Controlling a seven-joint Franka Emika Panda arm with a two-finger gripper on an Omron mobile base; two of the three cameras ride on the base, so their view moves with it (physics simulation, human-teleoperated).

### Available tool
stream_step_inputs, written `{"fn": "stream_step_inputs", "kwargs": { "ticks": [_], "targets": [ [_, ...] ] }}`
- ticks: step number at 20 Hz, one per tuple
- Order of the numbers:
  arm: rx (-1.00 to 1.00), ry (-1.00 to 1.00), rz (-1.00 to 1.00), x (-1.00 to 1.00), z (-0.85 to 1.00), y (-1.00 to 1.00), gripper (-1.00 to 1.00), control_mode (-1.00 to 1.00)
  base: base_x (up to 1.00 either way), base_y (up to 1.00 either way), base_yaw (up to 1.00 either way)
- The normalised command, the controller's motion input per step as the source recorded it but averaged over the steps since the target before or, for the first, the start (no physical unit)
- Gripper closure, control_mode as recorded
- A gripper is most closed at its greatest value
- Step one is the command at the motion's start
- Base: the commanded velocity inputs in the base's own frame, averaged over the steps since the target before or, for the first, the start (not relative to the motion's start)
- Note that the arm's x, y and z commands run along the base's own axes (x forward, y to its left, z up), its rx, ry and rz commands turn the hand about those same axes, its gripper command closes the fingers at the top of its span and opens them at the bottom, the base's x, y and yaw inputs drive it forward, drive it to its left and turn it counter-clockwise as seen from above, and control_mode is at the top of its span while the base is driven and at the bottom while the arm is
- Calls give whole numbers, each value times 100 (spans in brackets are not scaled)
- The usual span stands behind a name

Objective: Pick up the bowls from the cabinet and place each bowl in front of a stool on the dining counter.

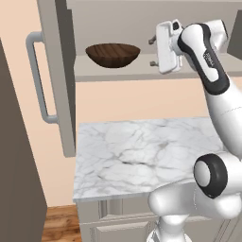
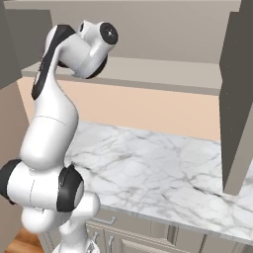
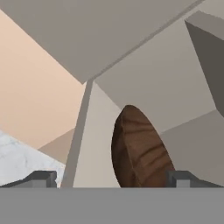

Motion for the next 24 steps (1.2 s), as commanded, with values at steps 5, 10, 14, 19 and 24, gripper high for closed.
{"fn": "stream_step_inputs", "kwargs": {
  "ticks": [5, 10, 14, 19, 24],
  "targets": [
    [0, 0, -4, 48, -6, 15, -100, -100, 0, 0, 0],
    [0, 0, -5, 34, -9, 22, -100, -100, 0, 0, 0],
    [0, 0, -3, 14, -10, 10, -100, -100, 0, 0, 0],
    [0, 0, 0, 0, -22, 0, -100, -100, 0, 0, 0],
    [0, 0, 0, 5, -11, 4, -100, -100, 0, 0, 0]
  ]
}}
